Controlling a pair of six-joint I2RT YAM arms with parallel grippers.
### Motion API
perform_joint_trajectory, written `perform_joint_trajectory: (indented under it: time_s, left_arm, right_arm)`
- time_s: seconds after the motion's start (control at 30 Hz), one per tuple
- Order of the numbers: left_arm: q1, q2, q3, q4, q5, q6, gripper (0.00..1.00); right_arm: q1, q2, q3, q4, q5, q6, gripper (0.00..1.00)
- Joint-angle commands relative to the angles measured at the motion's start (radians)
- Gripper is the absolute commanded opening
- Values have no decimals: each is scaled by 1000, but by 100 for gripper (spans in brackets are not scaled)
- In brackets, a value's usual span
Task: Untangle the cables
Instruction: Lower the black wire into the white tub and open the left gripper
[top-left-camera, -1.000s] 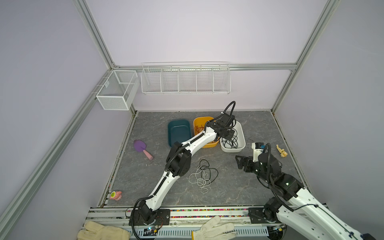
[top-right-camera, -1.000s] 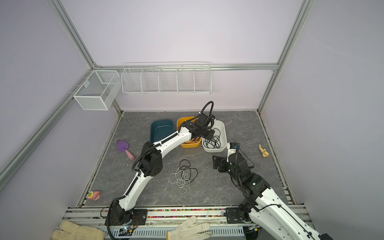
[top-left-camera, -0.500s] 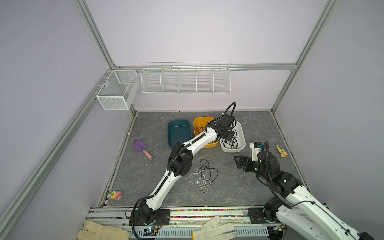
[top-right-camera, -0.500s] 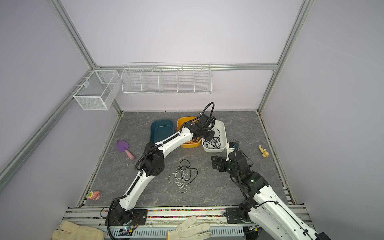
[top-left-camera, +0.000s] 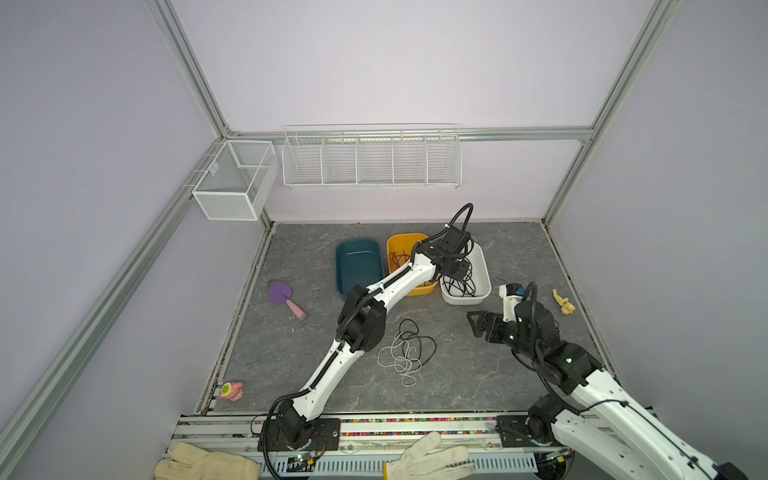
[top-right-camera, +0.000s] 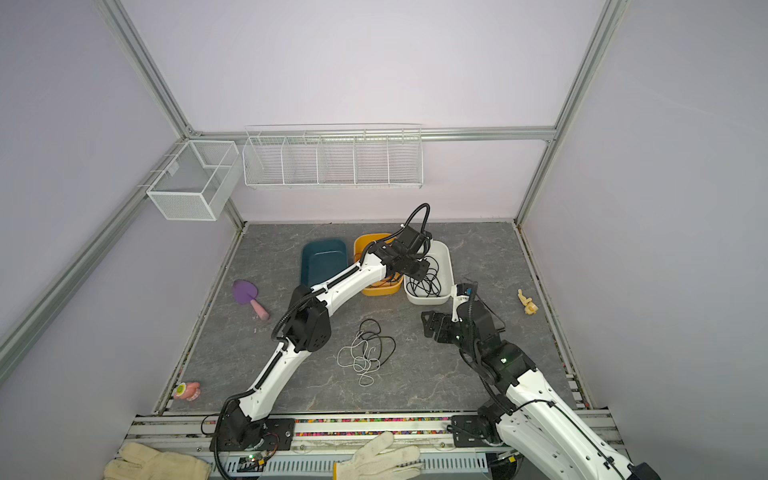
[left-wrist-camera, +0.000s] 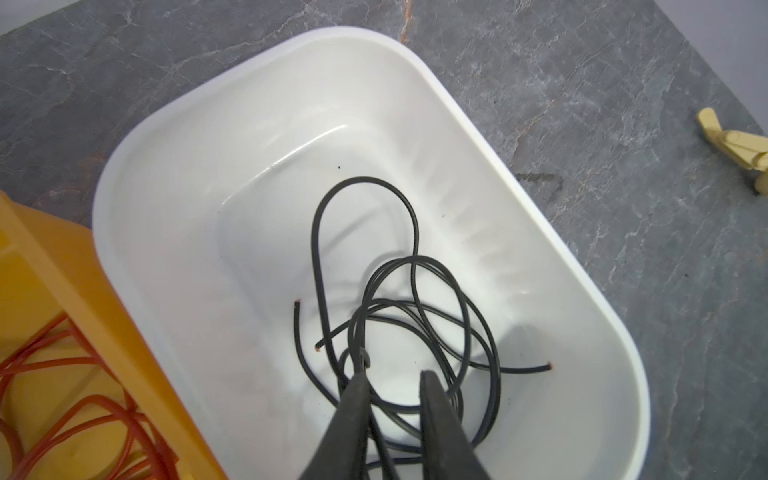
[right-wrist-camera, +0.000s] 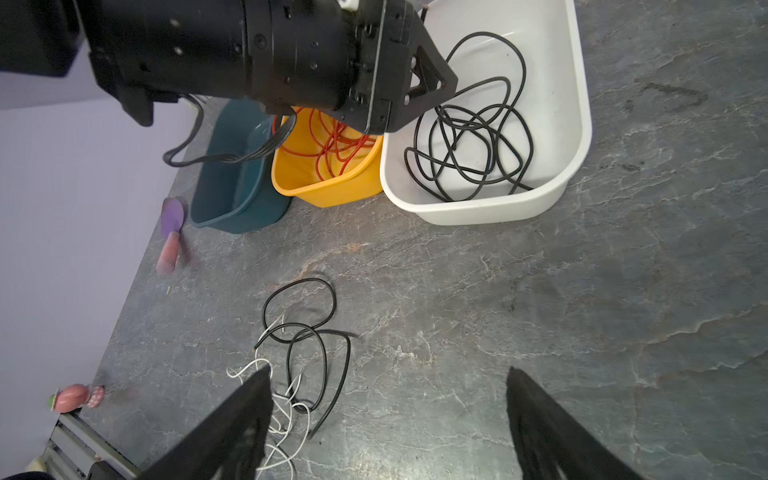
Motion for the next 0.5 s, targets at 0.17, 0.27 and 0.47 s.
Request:
perform_joint_trajectory:
  time_s: [0.17,0.27,0.47]
  left_arm:
    - [-2,-5,63,-49,-5,19,37]
    - [-3,-13,65,-52,-17,27,41]
    - [-2,-42,71,-51,-49,45,48]
  right_arm:
    - [-10,2,14,22,-19,16,89]
    - [-12,3,14,22,-20,16,89]
    - [-14,-1,14,21,-20,16,89]
